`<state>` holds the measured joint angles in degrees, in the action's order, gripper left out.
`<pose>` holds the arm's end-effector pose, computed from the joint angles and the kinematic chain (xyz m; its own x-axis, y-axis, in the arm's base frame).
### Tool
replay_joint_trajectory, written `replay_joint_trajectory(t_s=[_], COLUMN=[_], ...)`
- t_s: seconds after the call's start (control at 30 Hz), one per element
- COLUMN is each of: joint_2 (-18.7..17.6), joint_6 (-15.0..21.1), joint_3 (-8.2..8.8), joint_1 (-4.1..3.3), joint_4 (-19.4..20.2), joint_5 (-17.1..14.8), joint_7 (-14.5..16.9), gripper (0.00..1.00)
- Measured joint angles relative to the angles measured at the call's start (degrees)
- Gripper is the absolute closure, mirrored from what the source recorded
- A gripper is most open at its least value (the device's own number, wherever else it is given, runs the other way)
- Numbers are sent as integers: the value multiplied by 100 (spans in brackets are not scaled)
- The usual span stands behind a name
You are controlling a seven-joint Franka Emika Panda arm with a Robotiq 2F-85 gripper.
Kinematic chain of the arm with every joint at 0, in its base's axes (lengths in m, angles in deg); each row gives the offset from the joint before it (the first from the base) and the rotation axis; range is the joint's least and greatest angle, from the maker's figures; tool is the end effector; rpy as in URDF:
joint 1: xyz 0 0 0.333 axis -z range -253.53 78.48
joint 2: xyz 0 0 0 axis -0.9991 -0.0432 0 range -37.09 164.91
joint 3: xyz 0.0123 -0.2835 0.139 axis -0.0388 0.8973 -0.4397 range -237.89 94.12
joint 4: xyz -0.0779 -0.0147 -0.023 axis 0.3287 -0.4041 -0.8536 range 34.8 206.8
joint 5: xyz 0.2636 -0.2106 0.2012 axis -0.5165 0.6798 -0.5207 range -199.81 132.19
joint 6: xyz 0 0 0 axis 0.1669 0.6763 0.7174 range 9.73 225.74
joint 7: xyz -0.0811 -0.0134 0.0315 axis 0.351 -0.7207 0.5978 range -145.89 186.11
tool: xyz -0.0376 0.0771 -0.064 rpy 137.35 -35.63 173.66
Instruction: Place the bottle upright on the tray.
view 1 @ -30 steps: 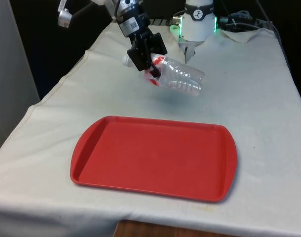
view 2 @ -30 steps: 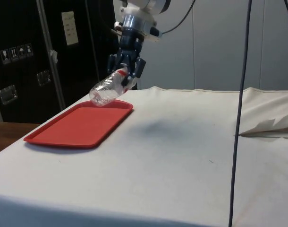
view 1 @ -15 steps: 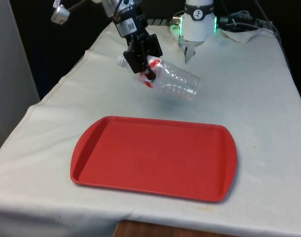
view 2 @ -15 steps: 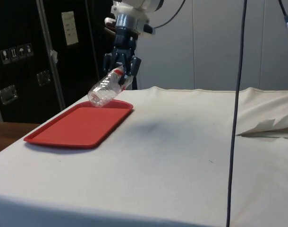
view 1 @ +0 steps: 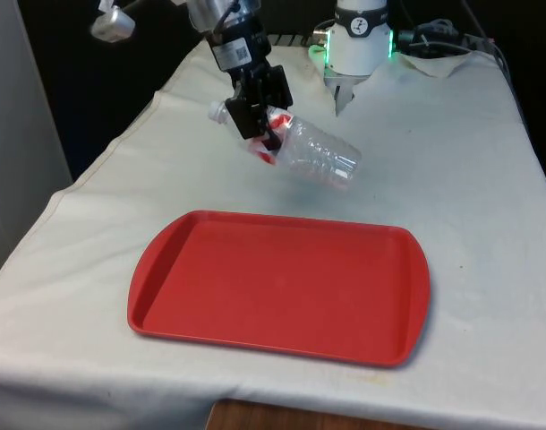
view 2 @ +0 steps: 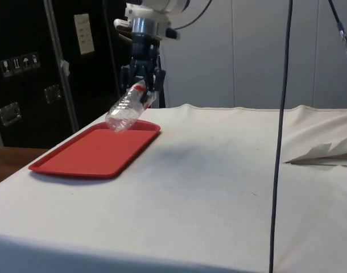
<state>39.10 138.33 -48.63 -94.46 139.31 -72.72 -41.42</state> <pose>0.6102 -0.1437 0.2885 -0.1678 -0.9239 -0.3439 -0.9769 0.2028 -0.0681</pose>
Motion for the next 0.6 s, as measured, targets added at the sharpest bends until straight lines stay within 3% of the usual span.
replay_joint_trajectory(t_s=[0.6], joint_2=[-332], joint_6=[-17], joint_3=[-52], joint_1=[-34], joint_4=[-539], joint_5=[682], joint_7=[-493], gripper=[85])
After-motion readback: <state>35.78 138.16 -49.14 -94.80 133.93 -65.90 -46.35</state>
